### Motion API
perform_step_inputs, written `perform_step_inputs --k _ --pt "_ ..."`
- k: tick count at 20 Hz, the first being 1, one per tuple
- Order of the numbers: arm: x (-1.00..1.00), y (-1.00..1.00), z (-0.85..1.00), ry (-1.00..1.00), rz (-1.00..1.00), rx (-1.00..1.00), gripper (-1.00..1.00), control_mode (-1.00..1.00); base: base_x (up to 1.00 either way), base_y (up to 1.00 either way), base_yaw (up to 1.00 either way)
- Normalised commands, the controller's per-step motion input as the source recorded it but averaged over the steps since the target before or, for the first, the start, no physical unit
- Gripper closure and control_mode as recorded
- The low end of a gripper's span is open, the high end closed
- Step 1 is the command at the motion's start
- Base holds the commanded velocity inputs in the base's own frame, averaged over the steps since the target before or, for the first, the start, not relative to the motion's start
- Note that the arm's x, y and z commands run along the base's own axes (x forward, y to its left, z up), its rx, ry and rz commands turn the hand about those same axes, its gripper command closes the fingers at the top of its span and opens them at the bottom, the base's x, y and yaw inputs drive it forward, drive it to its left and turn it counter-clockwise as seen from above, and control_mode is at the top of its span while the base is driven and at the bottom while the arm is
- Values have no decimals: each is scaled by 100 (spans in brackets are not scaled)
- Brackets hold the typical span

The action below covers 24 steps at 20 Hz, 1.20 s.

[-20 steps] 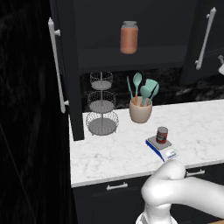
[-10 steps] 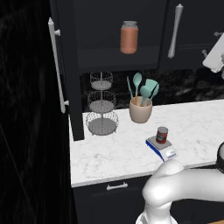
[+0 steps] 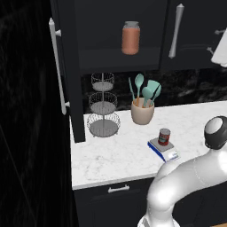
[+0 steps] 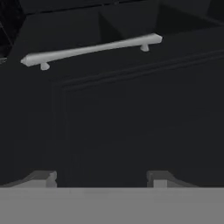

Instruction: Pick the canned food and place it on the digital scale for weighing, and close the cabinet.

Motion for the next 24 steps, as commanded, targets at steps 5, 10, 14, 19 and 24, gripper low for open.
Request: perform_step_inputs --k 5,10,14,19,24 --pt "-42 71 -32 -26 -3 0 -100 -100 0 0 0" --pt "96 91 -100 -2 -43 0 -100 -100 0 0 0" --pt "99 99 -53 -8 -52 0 -100 -100 0 0 0" --pt "100 100 -55 -7 -55 0 -100 -100 0 0 0" --pt "84 81 -85 -11 -47 17 -100 -100 0 0 0"
